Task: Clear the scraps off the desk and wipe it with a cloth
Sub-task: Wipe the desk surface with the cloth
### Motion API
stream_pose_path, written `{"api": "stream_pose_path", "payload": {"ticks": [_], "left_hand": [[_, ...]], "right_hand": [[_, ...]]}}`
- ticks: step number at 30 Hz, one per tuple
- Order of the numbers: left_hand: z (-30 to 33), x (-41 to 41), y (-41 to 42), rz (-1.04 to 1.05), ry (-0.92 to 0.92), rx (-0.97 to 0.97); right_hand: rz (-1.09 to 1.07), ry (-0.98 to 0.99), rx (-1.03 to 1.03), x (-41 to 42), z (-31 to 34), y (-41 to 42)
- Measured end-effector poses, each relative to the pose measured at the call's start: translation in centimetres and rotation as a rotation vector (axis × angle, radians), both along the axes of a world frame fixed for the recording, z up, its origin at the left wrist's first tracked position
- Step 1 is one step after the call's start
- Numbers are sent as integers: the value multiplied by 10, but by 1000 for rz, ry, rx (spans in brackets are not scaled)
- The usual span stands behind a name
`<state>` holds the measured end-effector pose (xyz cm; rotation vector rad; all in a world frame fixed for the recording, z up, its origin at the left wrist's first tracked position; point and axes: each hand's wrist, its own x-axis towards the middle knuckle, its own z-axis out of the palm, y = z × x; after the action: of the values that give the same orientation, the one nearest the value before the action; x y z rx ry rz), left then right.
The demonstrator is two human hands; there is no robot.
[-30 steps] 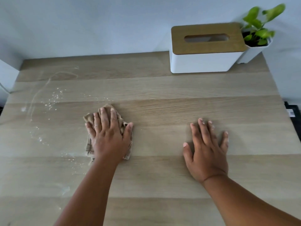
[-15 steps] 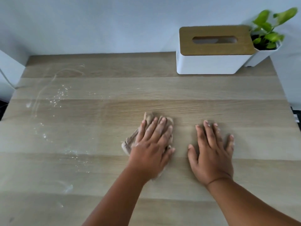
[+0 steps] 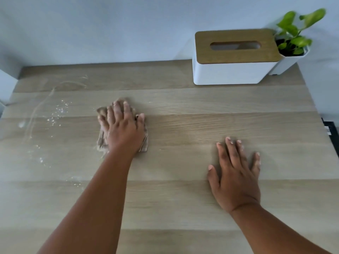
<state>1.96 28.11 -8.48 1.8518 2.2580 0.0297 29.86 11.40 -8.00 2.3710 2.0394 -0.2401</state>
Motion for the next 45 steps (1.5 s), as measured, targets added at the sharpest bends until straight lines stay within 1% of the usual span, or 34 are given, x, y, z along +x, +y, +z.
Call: {"api": "stream_pose_path", "payload": {"ticks": [3,7,9,10,13,15,20,23,26,30,33,35,38,41,43,45], "left_hand": [[6,23,18,-230,13,1],[12,40,-15,-575,17,48],[10,34,-46,-667,6,78],[9,27,-60,-675,-8,100],[4,-5,-84,-569,-36,169],[4,-22,-80,-466,-8,155],[6,-23,-10,-118,34,56],[7,-5,46,-7,38,22],[11,21,97,-75,36,-13],[15,65,128,-297,5,-25],[13,95,101,-465,15,21],[7,106,63,-501,-2,78],[2,99,0,-407,-47,140],[-3,72,-47,-278,-27,175],[-3,53,-57,-215,1,176],[0,40,-45,-152,14,161]], "right_hand": [[-6,3,7,0,1,0],[-6,3,4,0,2,0],[-5,11,6,-1,3,0],[-6,14,5,-1,4,0],[0,12,-2,0,3,-1],[1,9,-4,1,3,-1],[0,5,19,1,3,-1],[-2,0,38,0,1,-1],[-3,2,82,-1,-1,-2],[3,8,101,0,-2,-1],[1,4,98,0,0,-1],[-3,4,100,0,0,0],[-1,7,113,0,-1,-1],[4,10,133,0,-2,0],[0,12,134,0,-2,0],[2,13,131,0,-1,0]]}}
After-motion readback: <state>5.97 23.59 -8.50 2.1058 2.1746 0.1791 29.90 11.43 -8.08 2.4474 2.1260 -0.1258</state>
